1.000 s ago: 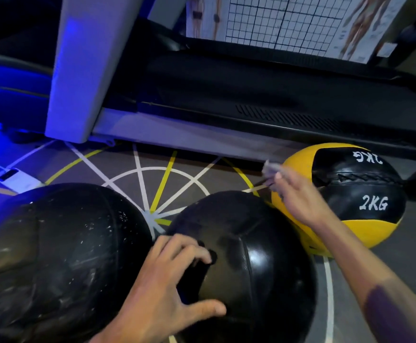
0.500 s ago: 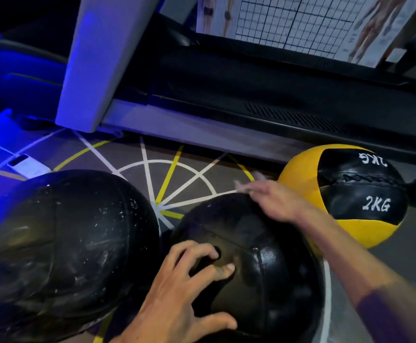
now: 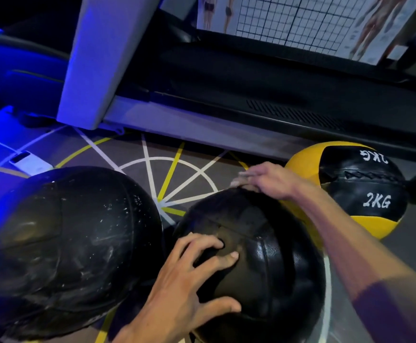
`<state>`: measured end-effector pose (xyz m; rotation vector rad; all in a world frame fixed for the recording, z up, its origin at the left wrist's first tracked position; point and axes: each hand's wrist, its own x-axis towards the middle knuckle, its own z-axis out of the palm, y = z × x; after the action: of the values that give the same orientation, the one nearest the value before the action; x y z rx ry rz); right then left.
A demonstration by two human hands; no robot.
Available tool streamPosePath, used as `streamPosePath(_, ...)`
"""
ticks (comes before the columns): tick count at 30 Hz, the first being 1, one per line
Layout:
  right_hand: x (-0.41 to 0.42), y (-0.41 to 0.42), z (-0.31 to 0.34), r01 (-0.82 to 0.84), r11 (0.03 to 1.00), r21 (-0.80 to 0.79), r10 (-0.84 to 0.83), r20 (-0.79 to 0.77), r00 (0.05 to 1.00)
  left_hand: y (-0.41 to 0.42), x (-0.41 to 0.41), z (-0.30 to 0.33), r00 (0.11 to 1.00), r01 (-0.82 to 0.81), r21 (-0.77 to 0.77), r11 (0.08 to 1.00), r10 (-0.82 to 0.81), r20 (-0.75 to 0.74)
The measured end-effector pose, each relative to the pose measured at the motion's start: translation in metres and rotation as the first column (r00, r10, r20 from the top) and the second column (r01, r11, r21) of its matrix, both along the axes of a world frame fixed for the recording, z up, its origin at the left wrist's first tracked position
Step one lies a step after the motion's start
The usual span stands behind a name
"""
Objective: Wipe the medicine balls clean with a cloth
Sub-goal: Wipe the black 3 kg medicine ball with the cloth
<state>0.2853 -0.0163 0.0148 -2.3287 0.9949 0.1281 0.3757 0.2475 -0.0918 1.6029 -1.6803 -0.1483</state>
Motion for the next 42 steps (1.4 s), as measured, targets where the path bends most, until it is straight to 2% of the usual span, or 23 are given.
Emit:
streamPosePath(2,-0.007,0.028,-0.006,-0.084,0.996,-0.027,0.087,0.16,0.983,-0.001,0.004,0.0,1.0,0.003,-0.023,1.0,-0.003,-0.007)
streamPosePath(4,-0.014,0.056,-0.01,-0.264,0.96,-0.097,0.279,0.23,0.932,-0.001,0.009,-0.004,1.0,-0.01,-0.023,1.0,0.01,-0.004)
streamPosePath(6,-0.031,0.064,-0.011,-0.332,0.941,-0.06,0.334,0.311,0.89,0.002,0.013,-0.005,1.0,-0.012,0.003,1.0,0.012,-0.017)
streamPosePath(7,-0.044,0.057,-0.014,-0.287,0.958,-0.01,0.268,0.389,0.881,0.002,0.016,-0.005,0.999,-0.019,0.027,0.999,0.02,-0.036)
streamPosePath(10,-0.091,0.031,-0.032,0.02,0.994,0.108,-0.077,0.56,0.825,-0.011,0.031,-0.002,0.988,-0.071,0.13,0.989,0.087,-0.125)
streamPosePath(12,-0.112,0.024,-0.054,0.219,0.97,0.106,-0.241,0.552,0.798,-0.028,0.043,0.001,0.97,-0.098,0.175,0.98,0.134,-0.201)
streamPosePath(14,-0.123,0.023,-0.079,0.355,0.918,0.179,-0.39,0.572,0.722,-0.047,0.056,0.005,0.963,-0.094,0.191,0.977,0.138,-0.232)
streamPosePath(17,-0.133,0.033,-0.103,0.474,0.841,0.261,-0.524,0.613,0.591,-0.079,0.079,0.006,0.971,-0.116,0.23,0.966,0.159,-0.18)
streamPosePath(19,-0.139,0.039,-0.114,0.515,0.773,0.371,-0.622,0.606,0.497,-0.101,0.097,0.012,0.96,-0.217,0.235,0.947,0.251,-0.126)
streamPosePath(20,-0.14,0.04,-0.119,0.519,0.745,0.42,-0.659,0.586,0.472,-0.111,0.103,0.018,0.938,-0.292,0.216,0.931,0.324,-0.126)
streamPosePath(22,-0.141,0.039,-0.132,0.524,0.709,0.472,-0.702,0.539,0.465,-0.124,0.107,0.035,0.886,-0.363,0.16,0.918,0.393,-0.244)
streamPosePath(23,-0.139,0.038,-0.138,0.537,0.687,0.49,-0.725,0.514,0.459,-0.129,0.103,0.042,0.881,-0.327,0.148,0.934,0.357,-0.309)
streamPosePath(24,-0.135,0.04,-0.141,0.541,0.669,0.51,-0.742,0.494,0.452,-0.132,0.099,0.046,0.902,-0.261,0.154,0.953,0.297,-0.312)
streamPosePath(27,-0.118,0.051,-0.141,0.53,0.646,0.55,-0.763,0.484,0.428,-0.139,0.091,0.04,0.982,-0.138,0.267,0.954,0.168,-0.09)
streamPosePath(34,-0.099,0.05,-0.144,0.464,0.642,0.61,-0.767,0.504,0.398,-0.16,0.119,0.039,0.969,-0.152,0.365,0.918,0.211,-0.128)
streamPosePath(39,-0.085,0.046,-0.16,0.424,0.603,0.676,-0.797,0.488,0.356,-0.197,0.128,0.056,0.922,-0.359,0.289,0.888,0.385,-0.038)
streamPosePath(40,-0.082,0.044,-0.165,0.427,0.604,0.673,-0.796,0.483,0.365,-0.198,0.128,0.06,0.933,-0.328,0.28,0.902,0.356,-0.055)
streamPosePath(42,-0.078,0.041,-0.171,0.416,0.608,0.676,-0.793,0.488,0.365,-0.197,0.133,0.063,0.981,-0.157,0.333,0.93,0.185,-0.054)
